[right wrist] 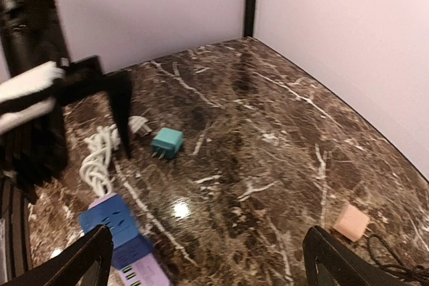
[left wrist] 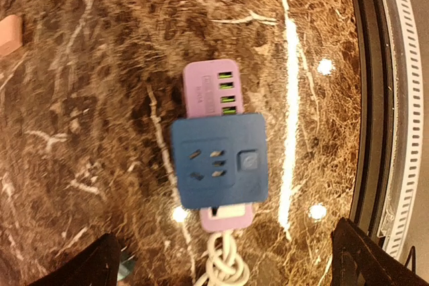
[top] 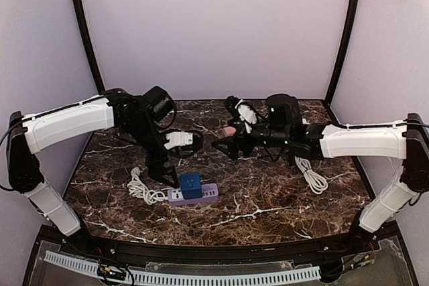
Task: Insert the plug
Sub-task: Insert the plug into the socket, then pick up the plug from the center of the board.
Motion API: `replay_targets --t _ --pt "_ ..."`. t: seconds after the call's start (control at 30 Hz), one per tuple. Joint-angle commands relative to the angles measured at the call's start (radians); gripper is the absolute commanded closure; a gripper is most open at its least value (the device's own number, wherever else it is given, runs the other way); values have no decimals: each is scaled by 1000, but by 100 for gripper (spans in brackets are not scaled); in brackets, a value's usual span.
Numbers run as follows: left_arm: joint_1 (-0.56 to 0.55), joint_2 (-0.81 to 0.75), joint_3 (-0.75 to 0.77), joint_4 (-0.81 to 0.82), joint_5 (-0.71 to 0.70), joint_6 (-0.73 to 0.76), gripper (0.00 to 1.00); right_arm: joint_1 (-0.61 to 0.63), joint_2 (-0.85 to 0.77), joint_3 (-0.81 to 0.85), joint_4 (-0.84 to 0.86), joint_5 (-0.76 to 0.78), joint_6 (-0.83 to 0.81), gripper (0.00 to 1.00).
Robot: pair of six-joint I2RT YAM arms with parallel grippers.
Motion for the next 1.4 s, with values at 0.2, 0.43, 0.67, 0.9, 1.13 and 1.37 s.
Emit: replay_targets --t 0.2,0.43,0.67,0.9,1.13,1.37 --pt "382 -88 150 -100 -186 -95 6 -140 348 551 -461 309 145 1" --pt "518 0 24 15 -31 -265 25 -145 451 639 -493 166 177 3" --pt "520 71 -122 165 -58 -189 32 -142 429 565 -485 118 241 3" --pt "518 119 -186 220 -14 -44 32 -143 431 529 -458 91 291 1" --pt "507 158 -236 309 13 -2 32 -143 428 526 -455 88 300 1" --pt "458 163 -287 360 -21 12 35 -143 444 538 -451 71 310 1"
